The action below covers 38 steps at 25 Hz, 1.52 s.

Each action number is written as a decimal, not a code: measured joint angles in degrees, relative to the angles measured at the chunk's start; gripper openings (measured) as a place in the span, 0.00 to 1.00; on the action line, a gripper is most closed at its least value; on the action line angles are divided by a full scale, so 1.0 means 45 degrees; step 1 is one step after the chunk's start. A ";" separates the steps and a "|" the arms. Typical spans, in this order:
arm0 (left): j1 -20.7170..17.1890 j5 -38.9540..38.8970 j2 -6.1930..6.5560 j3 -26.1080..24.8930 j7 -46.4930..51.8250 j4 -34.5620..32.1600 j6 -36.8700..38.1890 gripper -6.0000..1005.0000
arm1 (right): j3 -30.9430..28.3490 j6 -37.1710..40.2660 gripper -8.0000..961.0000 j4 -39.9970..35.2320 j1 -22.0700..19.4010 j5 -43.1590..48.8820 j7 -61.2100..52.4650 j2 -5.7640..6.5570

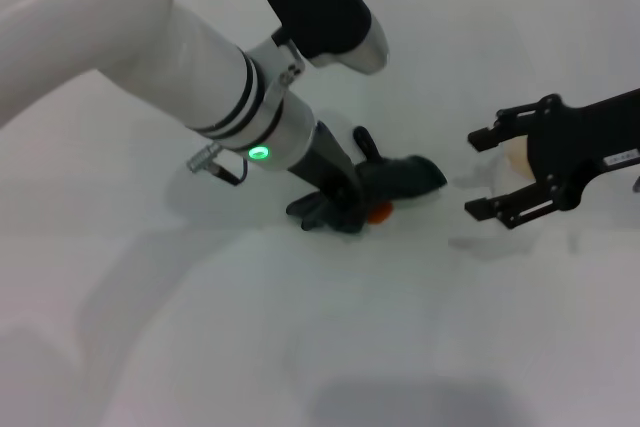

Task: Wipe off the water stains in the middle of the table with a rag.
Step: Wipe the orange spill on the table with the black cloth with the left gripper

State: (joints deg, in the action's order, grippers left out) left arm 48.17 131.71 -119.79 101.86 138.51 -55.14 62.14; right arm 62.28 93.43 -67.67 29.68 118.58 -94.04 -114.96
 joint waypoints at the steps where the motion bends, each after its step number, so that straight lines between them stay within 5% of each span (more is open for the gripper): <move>1: -0.0086 -0.0106 0.0000 0.0092 -0.0034 -0.0101 0.0079 0.12 | -0.0170 -0.0008 0.87 -0.0019 -0.0021 0.0030 -0.0001 0.0016; 12: -0.0883 -0.0560 0.0004 0.0452 -0.0562 -0.1064 0.0956 0.12 | -0.0962 -0.0023 0.87 -0.0148 -0.0401 0.0058 0.0030 0.0149; 25: -0.0611 0.0833 0.0023 -0.0269 -0.0155 0.0601 -0.1222 0.12 | -0.0805 0.0109 0.87 -0.0160 -0.0466 0.0076 0.0029 -0.0017; 38: -0.1016 -0.0733 -0.0009 0.2511 -0.0313 -0.1286 -0.0859 0.12 | -0.0792 0.0116 0.87 -0.0160 -0.0450 0.0076 0.0032 -0.0009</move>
State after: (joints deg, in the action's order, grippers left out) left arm 43.60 128.41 -119.83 113.16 137.10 -60.93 58.28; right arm 58.71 93.96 -68.39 27.65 118.92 -93.90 -115.00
